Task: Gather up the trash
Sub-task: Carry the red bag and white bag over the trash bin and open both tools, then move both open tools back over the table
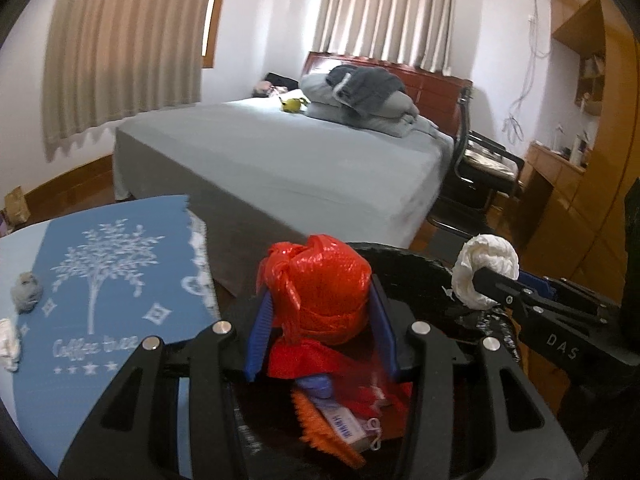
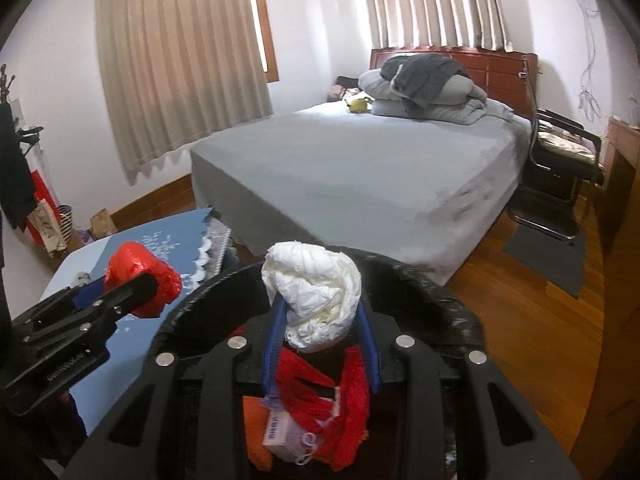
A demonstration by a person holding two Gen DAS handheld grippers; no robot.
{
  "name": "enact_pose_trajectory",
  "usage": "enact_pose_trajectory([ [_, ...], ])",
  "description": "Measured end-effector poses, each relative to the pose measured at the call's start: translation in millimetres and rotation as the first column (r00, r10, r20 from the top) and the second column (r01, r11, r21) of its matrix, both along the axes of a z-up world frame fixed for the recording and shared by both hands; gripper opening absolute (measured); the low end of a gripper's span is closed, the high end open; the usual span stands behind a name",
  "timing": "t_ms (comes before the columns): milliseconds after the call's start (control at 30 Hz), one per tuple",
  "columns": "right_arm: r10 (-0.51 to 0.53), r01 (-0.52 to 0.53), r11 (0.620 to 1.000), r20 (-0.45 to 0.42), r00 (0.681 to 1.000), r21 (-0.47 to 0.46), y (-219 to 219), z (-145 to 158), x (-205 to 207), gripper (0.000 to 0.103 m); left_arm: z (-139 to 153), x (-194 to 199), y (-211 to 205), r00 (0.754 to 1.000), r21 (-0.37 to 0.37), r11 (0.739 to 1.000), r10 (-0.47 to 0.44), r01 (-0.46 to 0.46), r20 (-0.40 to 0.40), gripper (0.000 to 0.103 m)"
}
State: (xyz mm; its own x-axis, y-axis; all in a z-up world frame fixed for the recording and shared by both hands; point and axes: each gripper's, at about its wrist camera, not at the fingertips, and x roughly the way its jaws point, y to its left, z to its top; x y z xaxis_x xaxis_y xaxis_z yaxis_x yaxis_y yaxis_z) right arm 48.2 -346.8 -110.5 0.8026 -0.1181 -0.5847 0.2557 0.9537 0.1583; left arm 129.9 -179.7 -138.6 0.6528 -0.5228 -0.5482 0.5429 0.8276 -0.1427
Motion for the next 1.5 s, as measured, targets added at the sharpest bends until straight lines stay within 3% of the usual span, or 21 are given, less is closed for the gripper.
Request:
enact_pose_trajectory([
  [100, -0.017, 0.017, 1.000, -0.005, 1.000, -0.001, -11, -2, -3, 0.035, -4, -1, -11, 1.000, 0.004, 1.000, -0.025, 0.025, -0.006, 0.044],
  [167, -0.036, 0.036, 0.999, -0.012, 0.999, -0.003, -16, -4, -6, 0.038, -7, -1, -17, 0.999, 0.006, 0.999, -0.041, 0.041, -0.017, 0.053],
  [333, -0.069, 0.068, 0.998, -0.013, 0.998, -0.013, -26, -10, -12, 0.066, -6, 1, -13, 0.997, -0.035, 0.997, -0.066, 0.065, -0.046, 0.070],
  [433, -0.087, 0.087, 0.996, -0.006, 0.996, -0.017, -29, -10, -14, 0.083, -4, 2, -5, 0.998, -0.044, 0.998, -0.050, 0.048, -0.048, 0.075],
  [600, -0.093, 0.093, 0.996, 0.009, 0.996, -0.018, -28, -8, -14, 0.096, 1, 7, 15, 1.000, -0.028, 0.999, 0.018, -0.019, -0.022, 0.080],
  [867, -0.040, 0.040, 0.999, 0.007, 0.999, -0.015, -3, -7, -3, 0.097, 8, 14, 70, 0.987, 0.001, 0.987, 0.162, -0.162, 0.020, 0.091],
  [1033, 0.018, -0.018, 1.000, 0.004, 1.000, -0.013, 22, -8, 12, 0.097, 4, 21, 108, 0.968, 0.030, 0.967, 0.251, -0.251, 0.019, 0.091],
  [1500, 0.233, -0.233, 0.972, 0.021, 0.972, -0.004, 131, -10, 78, 0.097, -8, 27, 227, 0.870, 0.094, 0.865, 0.491, -0.492, 0.033, 0.091],
])
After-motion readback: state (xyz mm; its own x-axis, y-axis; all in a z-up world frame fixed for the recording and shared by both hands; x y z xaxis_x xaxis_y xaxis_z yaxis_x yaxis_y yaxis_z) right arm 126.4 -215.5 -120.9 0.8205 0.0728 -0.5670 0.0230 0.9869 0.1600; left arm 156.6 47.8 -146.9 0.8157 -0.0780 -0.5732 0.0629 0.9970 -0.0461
